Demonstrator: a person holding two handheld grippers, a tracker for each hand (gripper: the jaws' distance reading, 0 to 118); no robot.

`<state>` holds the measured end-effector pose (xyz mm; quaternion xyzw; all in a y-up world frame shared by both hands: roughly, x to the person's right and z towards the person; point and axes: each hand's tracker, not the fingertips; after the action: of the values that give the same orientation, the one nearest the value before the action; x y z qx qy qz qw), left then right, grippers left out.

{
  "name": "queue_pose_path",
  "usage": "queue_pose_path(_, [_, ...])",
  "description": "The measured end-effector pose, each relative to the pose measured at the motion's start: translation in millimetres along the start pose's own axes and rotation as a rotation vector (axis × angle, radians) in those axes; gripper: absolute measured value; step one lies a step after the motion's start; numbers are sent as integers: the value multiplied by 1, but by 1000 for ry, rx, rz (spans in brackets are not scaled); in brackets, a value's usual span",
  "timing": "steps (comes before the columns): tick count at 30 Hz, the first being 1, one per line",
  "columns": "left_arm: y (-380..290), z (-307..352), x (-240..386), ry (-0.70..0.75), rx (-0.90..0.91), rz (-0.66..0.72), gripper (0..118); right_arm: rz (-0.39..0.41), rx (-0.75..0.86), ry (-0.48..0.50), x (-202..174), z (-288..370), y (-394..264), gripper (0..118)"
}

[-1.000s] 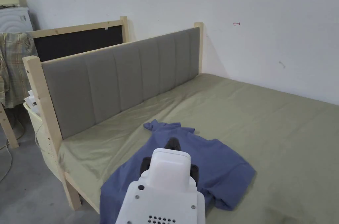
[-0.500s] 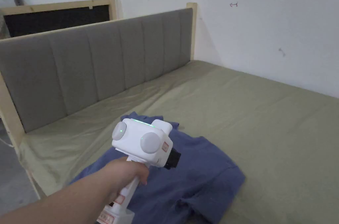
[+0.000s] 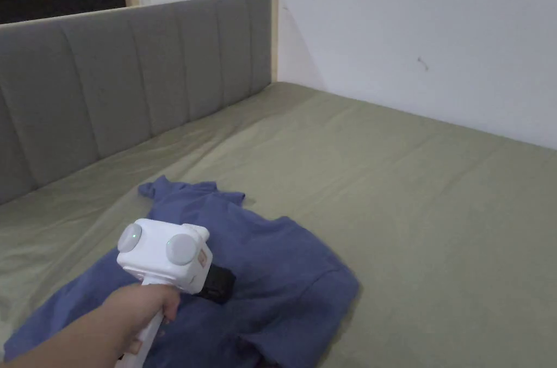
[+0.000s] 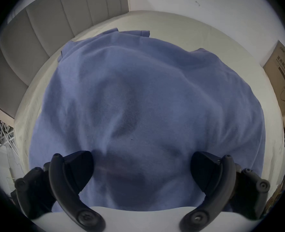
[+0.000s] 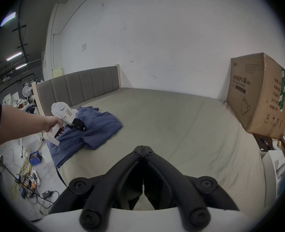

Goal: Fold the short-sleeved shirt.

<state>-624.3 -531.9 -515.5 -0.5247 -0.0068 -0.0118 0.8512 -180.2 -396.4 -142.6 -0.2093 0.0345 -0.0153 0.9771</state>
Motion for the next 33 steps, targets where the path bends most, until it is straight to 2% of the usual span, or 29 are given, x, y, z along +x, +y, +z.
queue_pose_path(1, [-2, 5, 0, -11, 17, -5, 83, -10, -5, 1, 0, 1, 0, 0])
queue_pose_path(3, [1, 16, 2, -60, 52, -24, 13, -27, -4, 3, 0, 5, 0, 0])
queue_pose_path(4, [3, 24, 4, -50, 60, -37, 0, -33, -2, 3, 0, 8, 1, 0])
queue_pose_path(8, [-2, 73, 14, -44, 60, -42, 0, -65, 20, 11, 2, 28, 8, 0])
queue_pose_path(11, [6, 119, 5, -46, 175, 27, 0, -71, 44, 1, 7, 46, 14, 0])
queue_pose_path(14, [19, 175, -6, -56, 287, 29, 0, -67, 84, -20, 13, 67, 23, 0])
queue_pose_path(19, [34, 307, -2, -131, 519, -58, 0, -79, 154, -68, 25, 99, 31, 0])
queue_pose_path(22, [30, 400, 37, -188, 654, -154, 0, -103, 194, -108, 35, 121, 32, 0])
queue_pose_path(26, [27, 487, 97, -320, 777, -269, 0, -126, 226, -162, 52, 146, 33, 0])
queue_pose_path(29, [17, 528, 154, -452, 817, -366, 0, -150, 247, -219, 66, 165, 33, 0])
queue_pose_path(33, [2, 547, 237, -571, 781, -471, 0, -198, 275, -283, 87, 186, 30, 0])
